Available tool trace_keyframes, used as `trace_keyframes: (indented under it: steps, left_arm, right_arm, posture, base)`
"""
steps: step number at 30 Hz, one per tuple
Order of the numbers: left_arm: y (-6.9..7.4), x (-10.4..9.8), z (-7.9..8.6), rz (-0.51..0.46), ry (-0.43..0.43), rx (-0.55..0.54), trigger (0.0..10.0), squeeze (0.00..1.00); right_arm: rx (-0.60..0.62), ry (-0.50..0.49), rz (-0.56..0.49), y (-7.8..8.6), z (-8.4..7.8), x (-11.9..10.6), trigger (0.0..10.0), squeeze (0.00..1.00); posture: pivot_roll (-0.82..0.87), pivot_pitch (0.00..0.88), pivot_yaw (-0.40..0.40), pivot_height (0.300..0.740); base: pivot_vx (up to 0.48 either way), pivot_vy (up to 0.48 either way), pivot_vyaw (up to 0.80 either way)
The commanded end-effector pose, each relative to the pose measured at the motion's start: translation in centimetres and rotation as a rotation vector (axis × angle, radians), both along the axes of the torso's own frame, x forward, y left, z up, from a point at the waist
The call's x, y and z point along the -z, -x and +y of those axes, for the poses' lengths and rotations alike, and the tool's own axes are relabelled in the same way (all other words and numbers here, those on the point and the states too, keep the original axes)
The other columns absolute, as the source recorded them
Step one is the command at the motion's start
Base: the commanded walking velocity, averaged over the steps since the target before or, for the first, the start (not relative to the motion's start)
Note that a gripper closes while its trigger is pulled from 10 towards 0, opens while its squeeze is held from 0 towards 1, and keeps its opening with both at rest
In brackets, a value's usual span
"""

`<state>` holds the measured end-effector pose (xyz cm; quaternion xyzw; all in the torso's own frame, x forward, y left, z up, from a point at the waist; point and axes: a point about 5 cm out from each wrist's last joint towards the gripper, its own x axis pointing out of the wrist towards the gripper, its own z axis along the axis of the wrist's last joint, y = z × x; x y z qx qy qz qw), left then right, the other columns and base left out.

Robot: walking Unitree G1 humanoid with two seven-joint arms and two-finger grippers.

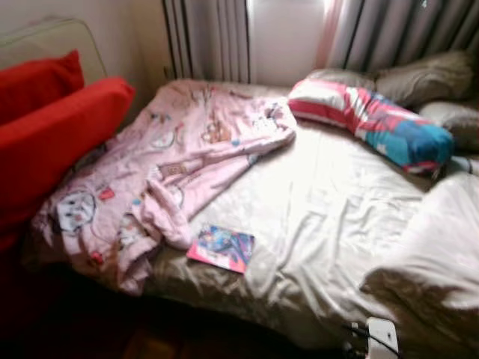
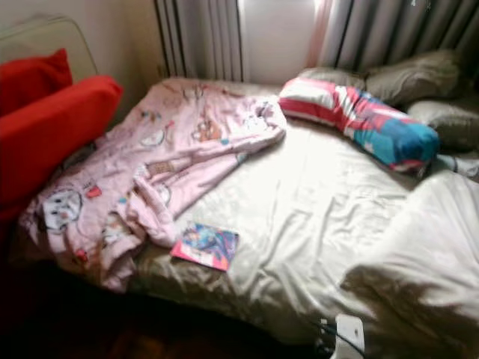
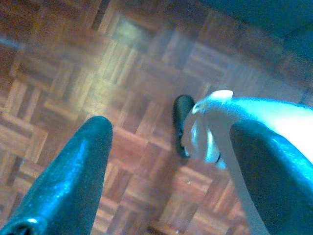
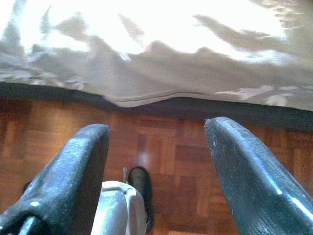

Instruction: Clean up the room

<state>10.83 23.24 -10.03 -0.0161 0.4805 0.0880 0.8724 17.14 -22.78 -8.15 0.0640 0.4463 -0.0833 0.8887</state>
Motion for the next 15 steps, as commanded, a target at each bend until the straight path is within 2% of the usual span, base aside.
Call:
trace_keyframes:
  steps: [1, 15]
  left_arm:
    - [0.65, 0.26, -0.22, 0.026, 0.005, 0.003, 10.0, 0.00]
    - [0.54, 0.22, -0.25, 0.020, 0.008, 0.005, 10.0, 0.00]
  right_arm:
    - [0.011, 0.003, -0.005, 0.04, -0.22, -0.05, 10.0, 0.00]
    - [0.031, 0.002, -0.008, -0.01, -0.36, -0.09, 10.0, 0.00]
  posture:
    - [-0.06, 0.000, 0.017, 0.740]
    - [-0.06, 0.000, 0.018, 0.740]
  base:
    - [0.000, -0.281, 0.00]
    - [0.000, -0.282, 0.00]
